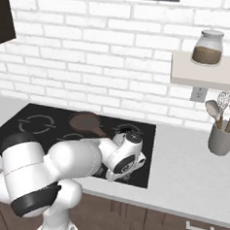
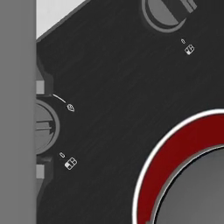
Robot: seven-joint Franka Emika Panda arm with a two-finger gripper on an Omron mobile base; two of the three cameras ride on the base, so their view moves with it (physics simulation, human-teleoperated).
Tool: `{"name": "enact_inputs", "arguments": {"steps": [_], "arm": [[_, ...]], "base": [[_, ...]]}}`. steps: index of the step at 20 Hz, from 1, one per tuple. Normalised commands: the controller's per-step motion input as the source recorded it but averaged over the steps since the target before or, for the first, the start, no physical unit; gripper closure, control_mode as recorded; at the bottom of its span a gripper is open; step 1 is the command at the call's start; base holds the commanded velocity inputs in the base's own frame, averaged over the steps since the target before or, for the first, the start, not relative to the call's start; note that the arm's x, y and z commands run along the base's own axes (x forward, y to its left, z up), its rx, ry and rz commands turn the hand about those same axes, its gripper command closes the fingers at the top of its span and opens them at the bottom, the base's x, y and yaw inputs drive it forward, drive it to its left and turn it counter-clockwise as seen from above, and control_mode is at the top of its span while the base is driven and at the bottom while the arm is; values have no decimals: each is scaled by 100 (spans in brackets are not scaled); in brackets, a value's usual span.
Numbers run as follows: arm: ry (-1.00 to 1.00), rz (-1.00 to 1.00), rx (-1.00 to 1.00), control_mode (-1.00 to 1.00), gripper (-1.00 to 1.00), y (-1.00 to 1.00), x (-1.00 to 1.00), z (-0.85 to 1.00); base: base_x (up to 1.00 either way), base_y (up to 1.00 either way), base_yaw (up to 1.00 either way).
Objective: Pick the kettle from the counter and place it on a stove burner. Then turn the burner on.
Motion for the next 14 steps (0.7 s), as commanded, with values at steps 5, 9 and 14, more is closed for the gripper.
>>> {"name": "enact_inputs", "arguments": {"steps": [5,9,14], "arm": [[0,0,0,-100,-100,0,0,7],[-1,0,0,-100,-100,0,0,53],[-5,0,0,-100,-100,0,0,77]], "base": [[0,0,0],[0,0,0],[0,0,0]]}}
